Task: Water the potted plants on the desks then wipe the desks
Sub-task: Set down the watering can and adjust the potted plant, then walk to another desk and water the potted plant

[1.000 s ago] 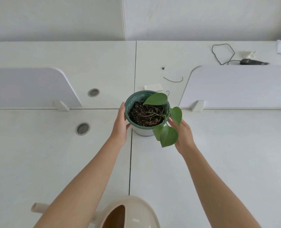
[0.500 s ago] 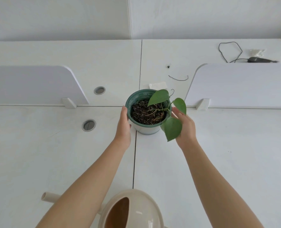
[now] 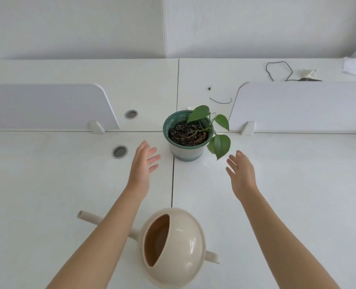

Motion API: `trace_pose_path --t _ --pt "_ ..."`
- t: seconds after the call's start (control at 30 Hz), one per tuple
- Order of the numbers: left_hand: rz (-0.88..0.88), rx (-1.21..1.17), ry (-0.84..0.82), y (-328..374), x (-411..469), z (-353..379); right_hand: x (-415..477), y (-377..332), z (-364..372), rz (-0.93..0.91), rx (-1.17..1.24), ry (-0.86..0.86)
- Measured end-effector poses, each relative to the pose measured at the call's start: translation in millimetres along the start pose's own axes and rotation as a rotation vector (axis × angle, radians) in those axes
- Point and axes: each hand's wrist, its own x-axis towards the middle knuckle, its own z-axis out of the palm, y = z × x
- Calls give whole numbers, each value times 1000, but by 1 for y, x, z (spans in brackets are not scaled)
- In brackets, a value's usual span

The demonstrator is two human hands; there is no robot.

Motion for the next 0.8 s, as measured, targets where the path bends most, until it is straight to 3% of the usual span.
trace_pose_path --t 0.1,0.4,0.67,0.8 --pt "43 -75 -19 6 -45 -36 -49 18 -28 -50 -93 -12" --pt "125 -191 135 -33 -135 -120 -163 59 -65 -124 -438 -141" --pt "-14 -186 533 -76 -128 -134 -188 107 -69 -159 -642 -174" --pt "-114 -147 395 -82 -117 -130 -187 127 -74 -159 -711 -159"
